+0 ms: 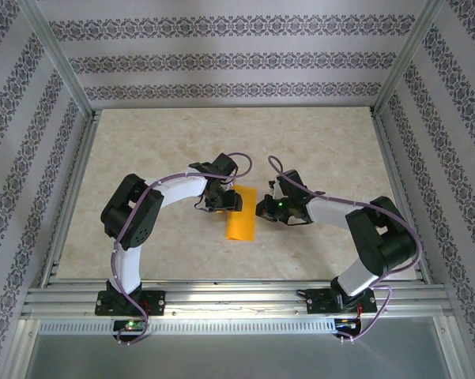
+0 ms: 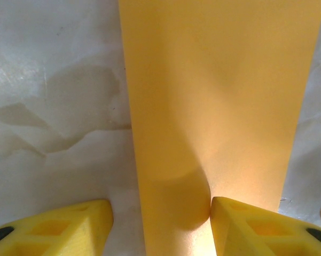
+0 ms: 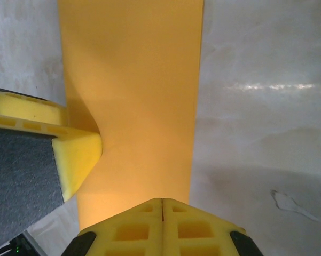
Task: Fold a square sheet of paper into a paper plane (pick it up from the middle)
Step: Hold the square sheet of paper at the center of the table.
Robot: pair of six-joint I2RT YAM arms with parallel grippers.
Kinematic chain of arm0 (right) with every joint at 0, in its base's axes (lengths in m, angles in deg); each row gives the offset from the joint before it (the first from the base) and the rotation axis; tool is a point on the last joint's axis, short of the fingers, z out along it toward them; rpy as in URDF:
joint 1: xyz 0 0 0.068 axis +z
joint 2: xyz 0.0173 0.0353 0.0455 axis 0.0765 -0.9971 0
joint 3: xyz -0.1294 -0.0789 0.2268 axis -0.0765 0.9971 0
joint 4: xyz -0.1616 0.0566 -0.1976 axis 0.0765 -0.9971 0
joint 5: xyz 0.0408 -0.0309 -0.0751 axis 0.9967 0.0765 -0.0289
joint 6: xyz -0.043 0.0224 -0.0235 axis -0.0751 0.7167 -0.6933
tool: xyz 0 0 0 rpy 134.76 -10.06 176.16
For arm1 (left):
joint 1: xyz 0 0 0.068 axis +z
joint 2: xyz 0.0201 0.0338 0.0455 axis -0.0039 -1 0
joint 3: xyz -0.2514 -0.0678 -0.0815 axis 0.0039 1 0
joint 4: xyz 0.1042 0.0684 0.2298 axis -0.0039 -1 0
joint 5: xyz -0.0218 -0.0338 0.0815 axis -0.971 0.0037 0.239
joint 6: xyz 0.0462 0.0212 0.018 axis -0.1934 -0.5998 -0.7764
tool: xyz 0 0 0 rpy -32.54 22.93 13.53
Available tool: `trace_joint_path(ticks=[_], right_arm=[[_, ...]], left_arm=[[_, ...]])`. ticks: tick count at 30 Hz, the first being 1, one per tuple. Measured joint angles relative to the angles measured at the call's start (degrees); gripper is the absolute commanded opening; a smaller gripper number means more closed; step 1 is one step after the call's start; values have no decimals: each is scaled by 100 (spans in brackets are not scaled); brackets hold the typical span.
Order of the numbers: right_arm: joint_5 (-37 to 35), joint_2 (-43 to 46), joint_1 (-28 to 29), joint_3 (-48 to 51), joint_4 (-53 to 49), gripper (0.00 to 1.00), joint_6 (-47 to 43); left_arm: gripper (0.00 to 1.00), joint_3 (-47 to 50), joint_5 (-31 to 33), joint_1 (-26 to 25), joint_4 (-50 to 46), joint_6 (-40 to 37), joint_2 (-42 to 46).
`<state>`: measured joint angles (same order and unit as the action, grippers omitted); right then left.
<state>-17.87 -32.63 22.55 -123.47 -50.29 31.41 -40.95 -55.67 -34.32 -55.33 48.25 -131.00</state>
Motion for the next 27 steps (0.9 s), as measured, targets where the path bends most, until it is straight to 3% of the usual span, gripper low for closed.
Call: trace_joint_path(ticks=[27], right_arm=[[-144,-800,334,-629,-48,0,17]], left_arm=[[54,0,0,0,2,0,-4]])
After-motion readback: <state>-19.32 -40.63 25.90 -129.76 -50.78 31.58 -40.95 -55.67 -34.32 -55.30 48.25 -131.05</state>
